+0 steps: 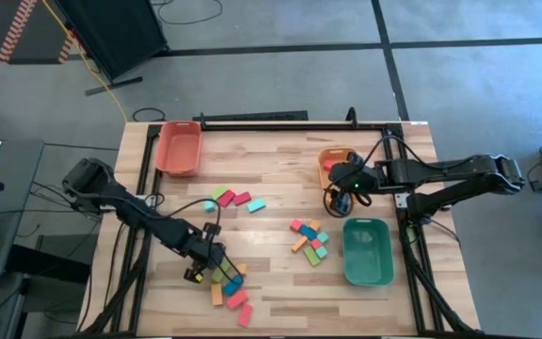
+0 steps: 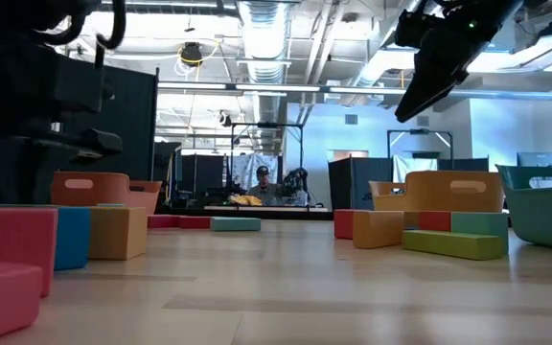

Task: Sort blocks by size
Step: Put the large rectangular green block into the yellow bin

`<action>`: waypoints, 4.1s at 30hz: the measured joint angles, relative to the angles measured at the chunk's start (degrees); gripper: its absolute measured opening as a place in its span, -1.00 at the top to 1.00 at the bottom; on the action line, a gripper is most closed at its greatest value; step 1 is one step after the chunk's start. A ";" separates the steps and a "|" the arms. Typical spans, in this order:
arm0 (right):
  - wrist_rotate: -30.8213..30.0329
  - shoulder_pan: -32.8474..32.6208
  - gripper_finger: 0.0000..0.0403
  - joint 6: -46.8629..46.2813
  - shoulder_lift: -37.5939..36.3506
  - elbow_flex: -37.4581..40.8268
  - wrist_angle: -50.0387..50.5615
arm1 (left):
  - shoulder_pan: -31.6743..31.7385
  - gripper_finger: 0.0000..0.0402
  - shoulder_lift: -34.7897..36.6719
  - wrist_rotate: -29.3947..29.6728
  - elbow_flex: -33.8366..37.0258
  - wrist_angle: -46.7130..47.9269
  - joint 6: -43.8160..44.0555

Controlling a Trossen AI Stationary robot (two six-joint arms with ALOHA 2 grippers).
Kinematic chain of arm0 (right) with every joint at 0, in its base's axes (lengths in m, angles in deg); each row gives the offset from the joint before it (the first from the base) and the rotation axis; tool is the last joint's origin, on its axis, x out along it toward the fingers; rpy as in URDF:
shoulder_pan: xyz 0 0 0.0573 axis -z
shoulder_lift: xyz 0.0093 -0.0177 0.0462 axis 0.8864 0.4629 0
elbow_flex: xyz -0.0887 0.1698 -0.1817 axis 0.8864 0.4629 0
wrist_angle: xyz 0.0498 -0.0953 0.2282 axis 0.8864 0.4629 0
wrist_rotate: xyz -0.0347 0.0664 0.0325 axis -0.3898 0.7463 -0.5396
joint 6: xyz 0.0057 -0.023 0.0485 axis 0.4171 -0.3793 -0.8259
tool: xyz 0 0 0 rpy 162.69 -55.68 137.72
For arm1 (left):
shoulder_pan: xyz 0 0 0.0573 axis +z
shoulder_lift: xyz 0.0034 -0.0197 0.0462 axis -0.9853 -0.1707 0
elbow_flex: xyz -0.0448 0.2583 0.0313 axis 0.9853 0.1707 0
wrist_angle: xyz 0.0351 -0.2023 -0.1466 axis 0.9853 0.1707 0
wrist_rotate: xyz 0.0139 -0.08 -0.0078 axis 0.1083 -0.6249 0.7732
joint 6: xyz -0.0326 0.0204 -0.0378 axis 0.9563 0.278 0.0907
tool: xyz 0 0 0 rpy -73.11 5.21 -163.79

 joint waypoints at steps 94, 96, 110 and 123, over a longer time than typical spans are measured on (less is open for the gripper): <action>21.43 -3.84 -0.27 28.61 48.50 -14.92 -48.15 | 18.05 0.11 2.73 11.01 -2.78 -4.89 -16.19; 22.26 -3.44 -0.27 29.85 49.94 -16.73 -48.24 | 18.04 0.11 3.14 11.89 -4.16 -1.63 -13.96; 30.30 0.08 -0.27 31.58 59.91 -27.75 -46.85 | 14.98 0.11 16.48 13.14 -6.24 6.87 -3.11; 36.07 -0.03 -0.27 33.18 67.35 -37.04 -39.24 | 10.87 0.11 18.71 13.09 -6.12 11.38 2.02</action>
